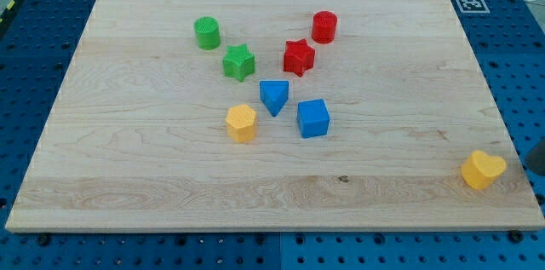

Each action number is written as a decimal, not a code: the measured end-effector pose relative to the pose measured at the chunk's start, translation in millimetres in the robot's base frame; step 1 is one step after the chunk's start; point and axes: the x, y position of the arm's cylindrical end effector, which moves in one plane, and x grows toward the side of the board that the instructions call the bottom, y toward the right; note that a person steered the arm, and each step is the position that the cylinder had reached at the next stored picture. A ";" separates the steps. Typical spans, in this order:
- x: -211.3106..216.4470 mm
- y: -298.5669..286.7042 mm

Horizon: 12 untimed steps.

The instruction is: Slide the yellow heart towards the blue cube

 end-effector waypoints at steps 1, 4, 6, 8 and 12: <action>6.8 -2.6; 13.2 -33.6; 13.4 -66.6; 14.5 -99.7; 17.7 -144.9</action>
